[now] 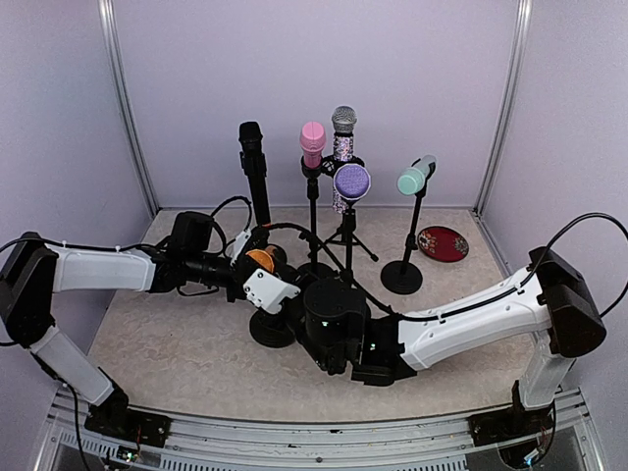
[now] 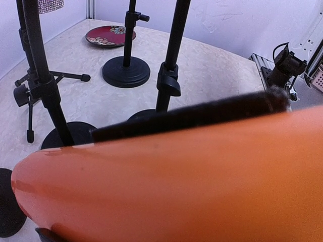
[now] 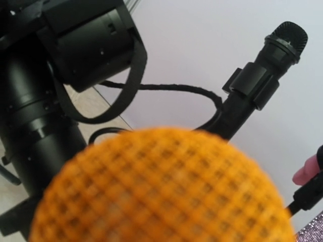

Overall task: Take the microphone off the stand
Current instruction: Hold the microphone stand with the microphone at the center of the board, then remove the microphone from the microphone stand.

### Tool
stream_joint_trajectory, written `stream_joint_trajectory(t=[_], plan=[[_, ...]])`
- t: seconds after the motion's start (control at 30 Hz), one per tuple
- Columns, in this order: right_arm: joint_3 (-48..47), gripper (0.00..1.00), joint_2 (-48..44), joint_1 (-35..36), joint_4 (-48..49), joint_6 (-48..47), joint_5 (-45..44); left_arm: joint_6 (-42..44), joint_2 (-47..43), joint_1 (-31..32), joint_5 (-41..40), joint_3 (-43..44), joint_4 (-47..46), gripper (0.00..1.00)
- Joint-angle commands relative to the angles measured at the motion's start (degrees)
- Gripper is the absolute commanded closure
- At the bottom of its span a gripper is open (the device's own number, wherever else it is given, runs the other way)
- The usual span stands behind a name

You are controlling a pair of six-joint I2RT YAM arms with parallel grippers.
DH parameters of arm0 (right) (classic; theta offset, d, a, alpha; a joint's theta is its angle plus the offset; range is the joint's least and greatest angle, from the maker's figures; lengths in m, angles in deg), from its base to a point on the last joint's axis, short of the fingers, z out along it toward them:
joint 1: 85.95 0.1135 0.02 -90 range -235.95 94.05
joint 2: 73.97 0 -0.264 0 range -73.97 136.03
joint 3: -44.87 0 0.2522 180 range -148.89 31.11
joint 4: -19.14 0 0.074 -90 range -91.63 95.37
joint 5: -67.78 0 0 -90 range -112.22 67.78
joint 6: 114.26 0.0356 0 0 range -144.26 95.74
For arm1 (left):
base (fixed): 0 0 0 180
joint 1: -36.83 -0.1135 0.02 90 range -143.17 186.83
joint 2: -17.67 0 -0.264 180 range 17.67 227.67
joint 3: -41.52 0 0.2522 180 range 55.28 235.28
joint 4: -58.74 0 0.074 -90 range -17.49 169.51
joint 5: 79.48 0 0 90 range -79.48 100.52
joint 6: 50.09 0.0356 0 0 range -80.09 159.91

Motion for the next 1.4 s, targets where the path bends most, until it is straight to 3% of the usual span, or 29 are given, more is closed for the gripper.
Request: stream_joint_trajectory(t=[0.0,0.1,0.13,0.2,0.23,0.33,0.8,1.1,1.2,1.37], plan=[[-3.5,1.00,-6.9,6.4,12.3,0.1,5.7,-4.5,2.0,-3.3,-11.2,-1.7,2.8,1.00],[-3.4,0.96,-5.8,5.5,11.8,-0.2,5.4,-4.4,1.0,-3.1,-10.2,-2.8,1.5,1.00],[-2.9,0.79,-5.7,5.0,11.2,0.4,5.6,-4.1,0.7,-3.0,-9.7,-2.8,1.4,1.00],[-2.0,0.35,-5.7,3.6,8.8,3.1,7.6,-4.1,0.5,-2.6,-9.5,-2.5,1.8,1.00],[-2.0,0.24,-5.5,2.7,7.0,4.8,8.5,-4.1,0.3,-2.6,-9.3,-2.2,2.5,1.00],[-2.6,0.16,-4.5,1.2,3.8,6.5,10.2,-3.5,-0.2,-2.2,-9.5,-1.6,5.2,1.00],[-4.9,0.24,0.5,-2.9,0.3,7.4,11.5,-3.2,-1.7,-2.4,-7.9,-2.5,7.1,1.00],[-7.3,0.39,4.4,-3.9,-3.2,10.1,11.7,-3.2,-1.3,-2.5,-7.7,-1.8,9.3,1.00],[-7.8,0.49,5.0,-4.4,-3.5,10.6,11.6,-3.1,-1.6,-2.4,-7.7,-1.9,9.7,1.00],[-10.2,0.82,5.7,-4.5,-3.0,9.3,11.7,-2.8,-2.0,-2.2,-7.8,-2.5,10.6,1.00]])
